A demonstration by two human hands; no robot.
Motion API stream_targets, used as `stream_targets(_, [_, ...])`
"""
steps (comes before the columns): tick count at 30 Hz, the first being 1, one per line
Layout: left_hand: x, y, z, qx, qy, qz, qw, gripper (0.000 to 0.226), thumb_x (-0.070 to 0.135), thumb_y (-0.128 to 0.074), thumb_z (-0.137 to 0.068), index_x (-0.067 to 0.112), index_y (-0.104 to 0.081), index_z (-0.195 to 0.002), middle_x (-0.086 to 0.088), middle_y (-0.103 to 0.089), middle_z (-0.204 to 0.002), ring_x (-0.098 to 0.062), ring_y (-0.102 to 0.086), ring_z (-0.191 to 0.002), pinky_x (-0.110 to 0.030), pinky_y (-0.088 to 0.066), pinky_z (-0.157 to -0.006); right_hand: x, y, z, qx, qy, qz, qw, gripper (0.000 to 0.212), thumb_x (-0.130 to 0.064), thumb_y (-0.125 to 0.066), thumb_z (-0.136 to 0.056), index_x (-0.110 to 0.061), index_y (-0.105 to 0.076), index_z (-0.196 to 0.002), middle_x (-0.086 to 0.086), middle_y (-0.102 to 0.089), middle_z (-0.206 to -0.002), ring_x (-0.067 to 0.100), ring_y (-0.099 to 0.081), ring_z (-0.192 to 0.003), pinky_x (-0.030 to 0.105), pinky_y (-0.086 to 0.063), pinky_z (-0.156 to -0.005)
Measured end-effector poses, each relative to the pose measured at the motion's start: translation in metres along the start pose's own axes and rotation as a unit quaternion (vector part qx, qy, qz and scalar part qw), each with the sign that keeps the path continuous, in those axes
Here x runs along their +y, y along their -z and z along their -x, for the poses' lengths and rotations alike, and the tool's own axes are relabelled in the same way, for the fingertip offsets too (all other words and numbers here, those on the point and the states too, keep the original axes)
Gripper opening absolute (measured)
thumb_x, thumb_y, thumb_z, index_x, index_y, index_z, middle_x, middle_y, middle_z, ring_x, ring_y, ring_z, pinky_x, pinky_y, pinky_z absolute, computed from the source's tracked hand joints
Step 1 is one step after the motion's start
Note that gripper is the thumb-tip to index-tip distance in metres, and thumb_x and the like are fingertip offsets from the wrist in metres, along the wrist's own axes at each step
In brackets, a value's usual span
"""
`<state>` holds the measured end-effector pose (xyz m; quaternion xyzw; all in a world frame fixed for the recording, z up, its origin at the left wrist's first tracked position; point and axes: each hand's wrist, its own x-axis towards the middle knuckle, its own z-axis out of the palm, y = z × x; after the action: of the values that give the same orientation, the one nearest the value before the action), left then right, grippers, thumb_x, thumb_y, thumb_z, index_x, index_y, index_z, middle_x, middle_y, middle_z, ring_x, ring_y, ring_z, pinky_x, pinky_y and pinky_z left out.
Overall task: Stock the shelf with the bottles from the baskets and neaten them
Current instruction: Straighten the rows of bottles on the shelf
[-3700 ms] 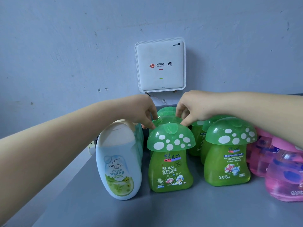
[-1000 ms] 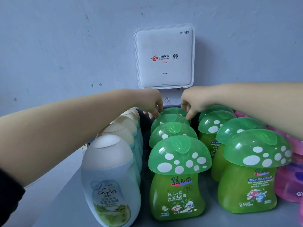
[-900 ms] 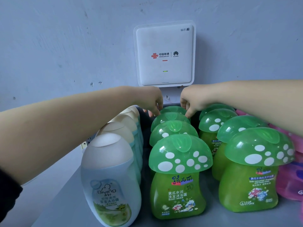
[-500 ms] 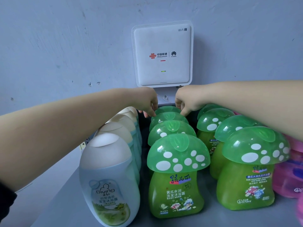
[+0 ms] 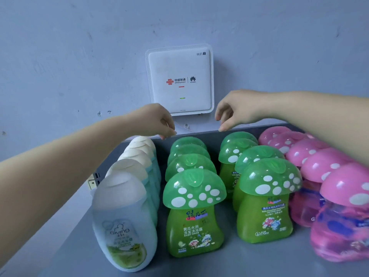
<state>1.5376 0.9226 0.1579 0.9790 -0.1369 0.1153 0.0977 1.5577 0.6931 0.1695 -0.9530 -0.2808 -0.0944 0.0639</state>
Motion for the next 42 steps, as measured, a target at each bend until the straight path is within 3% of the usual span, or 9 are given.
stream_targets(3, [0.029, 0.005, 0.017, 0.032, -0.01, 0.049, 0.998, 0.006, 0.023, -0.067, -0.084, 0.019, -0.069, -0.087, 0.005, -0.072, -0.077, -0.005, -0.059, -0.071, -0.016, -0.043, -0.072, 0.014, 0.008, 0.032, 0.027, 0.009, -0.023, 0.999, 0.024, -0.03, -0.075, -0.077, -0.021, -0.066, -0.097, -0.006, -0.069, -0.089, 0.013, -0.063, -0.089, 0.027, -0.047, -0.084])
stream_targets(8, [0.086, 0.005, 0.041, 0.055, -0.023, 0.094, 0.994, 0.01, 0.024, -0.069, -0.083, 0.02, -0.071, -0.091, 0.014, -0.07, -0.067, 0.006, -0.06, -0.065, -0.002, -0.04, -0.063, 0.032, 0.021, 0.087, 0.031, 0.051, -0.035, 0.998, 0.012, -0.035, -0.075, -0.074, -0.03, -0.068, -0.082, -0.017, -0.068, -0.081, 0.0, -0.062, -0.082, 0.024, -0.048, -0.083])
stream_targets(13, [0.133, -0.014, 0.057, 0.01, -0.034, 0.072, 0.997, 0.02, 0.031, -0.072, -0.079, 0.021, -0.071, -0.096, 0.004, -0.074, -0.086, -0.002, -0.066, -0.08, -0.021, -0.05, -0.084, 0.045, 0.015, 0.122, -0.02, 0.07, -0.023, 0.997, 0.026, -0.04, -0.076, -0.07, -0.028, -0.071, -0.092, -0.019, -0.069, -0.08, -0.001, -0.064, -0.079, 0.02, -0.05, -0.078])
stream_targets(16, [0.147, -0.026, 0.06, -0.031, -0.034, 0.045, 0.998, 0.024, 0.032, -0.074, -0.077, 0.022, -0.069, -0.097, 0.004, -0.074, -0.088, 0.001, -0.065, -0.075, -0.018, -0.051, -0.078, 0.045, 0.003, 0.128, -0.043, 0.072, 0.018, 0.996, 0.039, -0.045, -0.075, -0.07, -0.025, -0.07, -0.103, -0.025, -0.062, -0.078, -0.005, -0.059, -0.075, 0.013, -0.044, -0.071])
stream_targets(21, [0.152, -0.04, 0.06, -0.066, -0.028, 0.007, 0.997, 0.033, 0.033, -0.075, -0.076, 0.02, -0.067, -0.105, 0.001, -0.074, -0.092, 0.001, -0.061, -0.071, -0.015, -0.048, -0.07, 0.037, -0.009, 0.127, -0.045, 0.06, 0.04, 0.996, 0.048, -0.043, -0.074, -0.073, -0.016, -0.067, -0.112, -0.008, -0.07, -0.1, 0.007, -0.059, -0.085, 0.022, -0.047, -0.08])
stream_targets(25, [0.146, -0.043, 0.059, -0.063, -0.028, 0.013, 0.998, 0.035, 0.033, -0.077, -0.074, 0.019, -0.067, -0.104, 0.0, -0.074, -0.091, 0.003, -0.06, -0.068, -0.01, -0.046, -0.064, 0.033, -0.009, 0.127, -0.051, 0.043, 0.027, 0.997, 0.05, -0.043, -0.076, -0.072, -0.016, -0.066, -0.113, -0.013, -0.064, -0.084, 0.008, -0.059, -0.085, 0.021, -0.045, -0.078])
stream_targets(30, [0.138, -0.041, 0.063, -0.057, -0.031, 0.025, 0.998, 0.035, 0.031, -0.077, -0.074, 0.018, -0.068, -0.105, 0.004, -0.072, -0.087, 0.016, -0.055, -0.056, -0.003, -0.042, -0.06, 0.025, -0.011, 0.126, -0.049, 0.046, 0.021, 0.997, 0.05, -0.043, -0.075, -0.073, -0.015, -0.066, -0.113, -0.007, -0.07, -0.099, 0.01, -0.061, -0.088, 0.024, -0.048, -0.081])
stream_targets(37, [0.135, -0.042, 0.065, -0.054, -0.036, 0.028, 0.997, 0.035, 0.031, -0.077, -0.075, 0.018, -0.067, -0.105, 0.009, -0.068, -0.08, 0.017, -0.055, -0.055, 0.001, -0.04, -0.055, 0.022, -0.01, 0.126, -0.05, 0.047, 0.022, 0.997, 0.048, -0.043, -0.074, -0.073, -0.016, -0.068, -0.112, -0.015, -0.062, -0.08, 0.009, -0.062, -0.087, 0.024, -0.049, -0.084])
stream_targets(42, [0.133, -0.031, 0.061, -0.049, -0.04, 0.045, 0.997, 0.02, 0.035, -0.068, -0.082, 0.023, -0.069, -0.099, 0.008, -0.072, -0.076, 0.008, -0.059, -0.063, -0.012, -0.045, -0.067, 0.029, 0.002, 0.122, -0.034, 0.045, -0.009, 0.998, 0.035, -0.042, -0.072, -0.076, -0.02, -0.072, -0.103, -0.015, -0.069, -0.088, 0.008, -0.065, -0.091, 0.029, -0.05, -0.089])
